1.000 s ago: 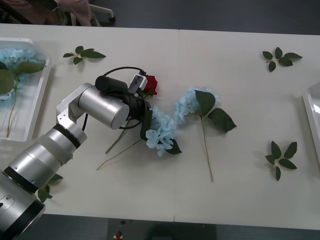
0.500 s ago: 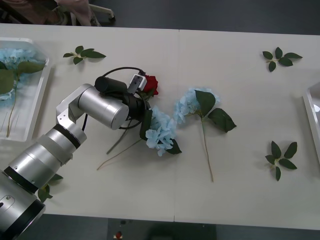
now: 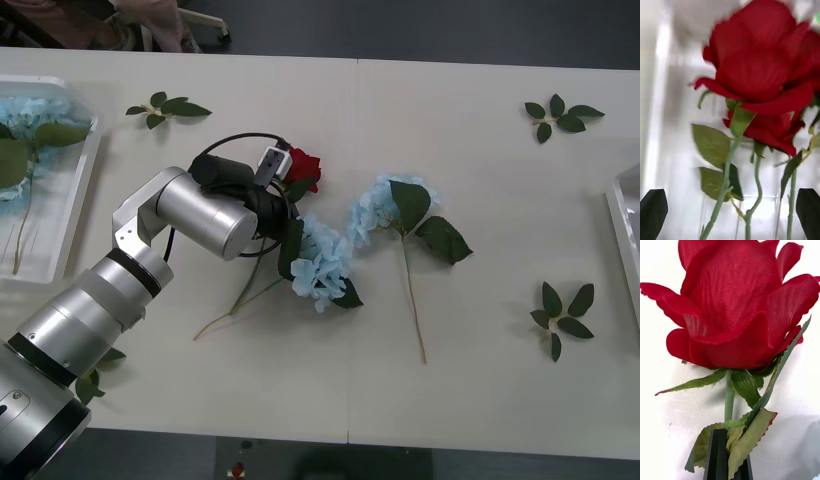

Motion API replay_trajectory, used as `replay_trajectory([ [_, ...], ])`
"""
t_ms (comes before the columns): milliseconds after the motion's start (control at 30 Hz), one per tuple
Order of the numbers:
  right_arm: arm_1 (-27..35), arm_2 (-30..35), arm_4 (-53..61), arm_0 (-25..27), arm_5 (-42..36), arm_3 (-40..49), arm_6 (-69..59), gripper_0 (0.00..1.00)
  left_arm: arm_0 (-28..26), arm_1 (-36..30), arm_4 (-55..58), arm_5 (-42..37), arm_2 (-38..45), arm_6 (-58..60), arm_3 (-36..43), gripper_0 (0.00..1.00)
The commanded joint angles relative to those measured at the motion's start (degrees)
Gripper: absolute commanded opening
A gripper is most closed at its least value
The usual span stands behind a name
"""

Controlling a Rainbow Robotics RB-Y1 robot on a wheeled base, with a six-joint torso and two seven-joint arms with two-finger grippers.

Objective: Put the red flowers into the right box and the blue flowers into the left box

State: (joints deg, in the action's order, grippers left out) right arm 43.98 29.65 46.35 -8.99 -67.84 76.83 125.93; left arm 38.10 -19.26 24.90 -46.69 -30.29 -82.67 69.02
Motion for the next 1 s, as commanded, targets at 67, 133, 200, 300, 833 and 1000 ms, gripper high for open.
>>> replay_trajectory([
  [67, 2.9, 2.5, 2.7, -2.1, -4.8, 8.2, 1.6, 1.00, 1.0, -1.5, 0.7, 2.8, 0.7, 2.4, 2.1, 0.00],
  [133, 3.7, 2.7, 4.4, -3.1, -6.8, 8.4, 1.8, 1.00, 1.0, -2.2, 1.2, 2.8, 0.9, 2.7, 4.1, 0.00],
  [200, 4.8, 3.0, 7.5, -4.6, -9.6, 8.5, 2.3, 1.00, 0.9, -3.4, 4.3, 2.9, 1.6, 2.9, 6.7, 0.00],
  [300, 5.8, 3.0, 13.2, -6.4, -13.3, 8.4, 3.2, 1.00, 0.9, -5.2, 8.5, 1.3, 2.8, 2.9, 10.8, 0.00],
  [833, 6.0, 1.1, 35.2, -15.0, -25.1, 8.4, 17.4, 1.00, 0.8, -12.2, 17.4, -16.2, 10.3, 4.8, 31.8, 0.00],
  [1000, 5.5, 0.7, 41.3, -16.6, -27.9, 8.4, 18.0, 1.00, 0.8, -12.3, 16.2, -16.2, 10.6, 4.7, 31.7, 0.00],
])
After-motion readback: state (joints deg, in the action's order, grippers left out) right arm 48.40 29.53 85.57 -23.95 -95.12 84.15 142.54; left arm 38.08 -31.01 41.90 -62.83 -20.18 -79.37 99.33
